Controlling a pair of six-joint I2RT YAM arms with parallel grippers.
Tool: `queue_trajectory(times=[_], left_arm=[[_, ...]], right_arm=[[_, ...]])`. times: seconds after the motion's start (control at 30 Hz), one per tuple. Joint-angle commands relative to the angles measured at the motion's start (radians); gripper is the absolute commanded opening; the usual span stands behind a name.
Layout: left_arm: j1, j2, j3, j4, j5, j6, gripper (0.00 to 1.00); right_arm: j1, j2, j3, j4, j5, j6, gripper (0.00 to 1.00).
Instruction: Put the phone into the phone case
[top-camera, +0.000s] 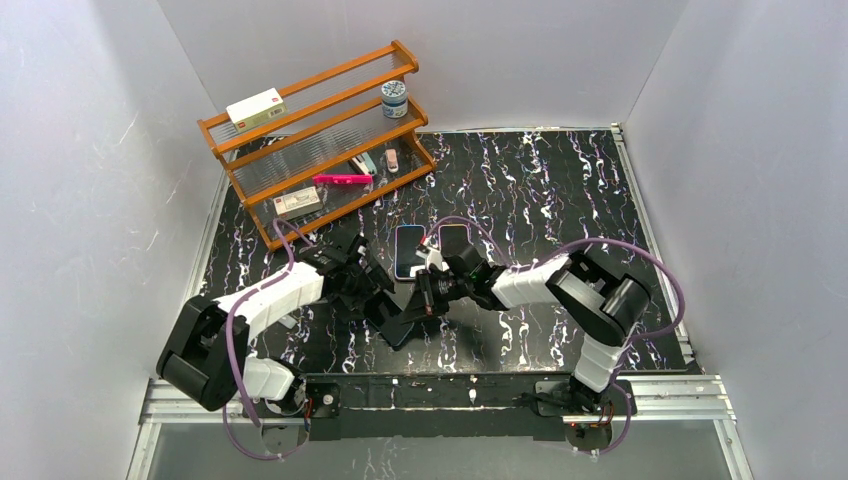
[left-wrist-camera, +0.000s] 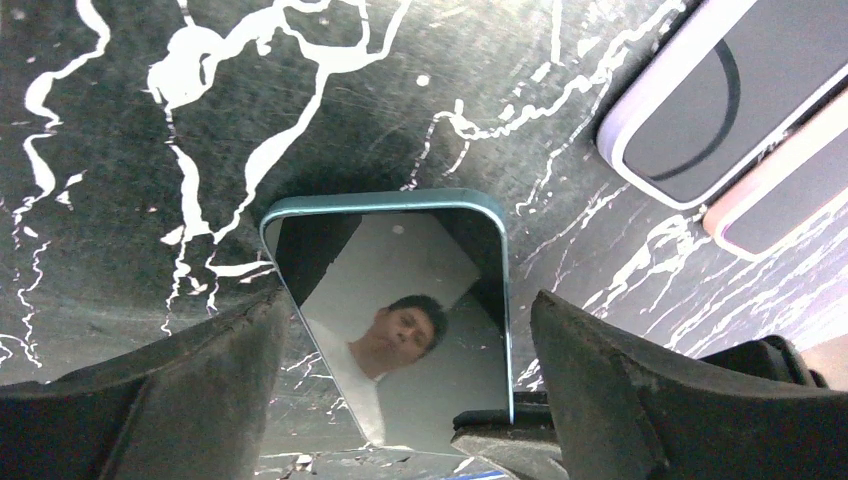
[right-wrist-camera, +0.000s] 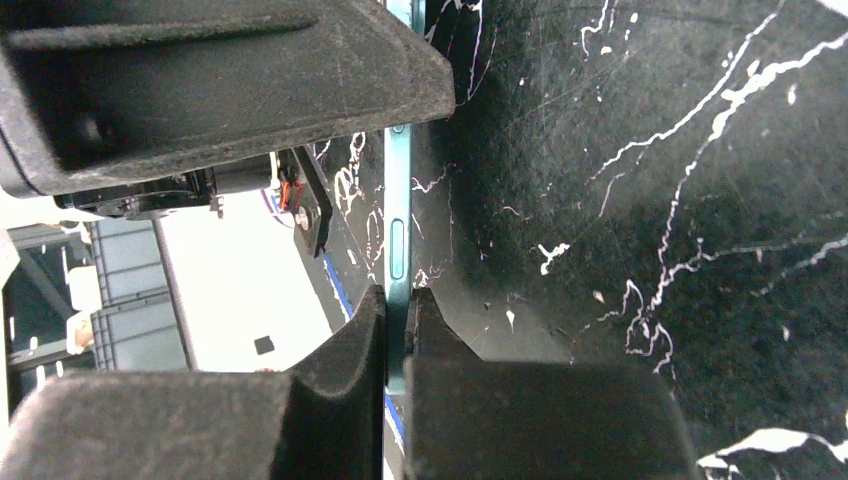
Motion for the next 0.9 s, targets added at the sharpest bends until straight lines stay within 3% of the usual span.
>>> queue_trajectory(times=[0.0, 0.13, 0.43, 0.6, 0.87], left_arm=[[-0.007, -0.037, 0.063, 0.003, 0.014, 0.119, 0.91], [-0.007, -0.050, 0.100, -0.002, 0.032, 0.205, 0.98], [0.009, -0.090, 0.145, -0.059, -0.101, 0.270, 0.94], [0.023, -0.106, 0.161, 0.012, 0.026, 0.346, 0.96], [0.064, -0.108, 0.206, -0.012, 0.051, 0.367, 0.98]], right_arm=[[0.000, -0.096, -0.021, 0.053, 0.018, 0.003, 0.01], [-0.019, -0.158, -0.046, 0.051, 0.032, 0.010, 0.01], [-0.085, -0.355, -0.089, -0.089, 0.137, -0.019, 0.01], [-0.115, -0.438, -0.114, -0.121, 0.166, -0.034, 0.01], [-0.145, -0.514, -0.129, -0.189, 0.173, -0.073, 0.01]])
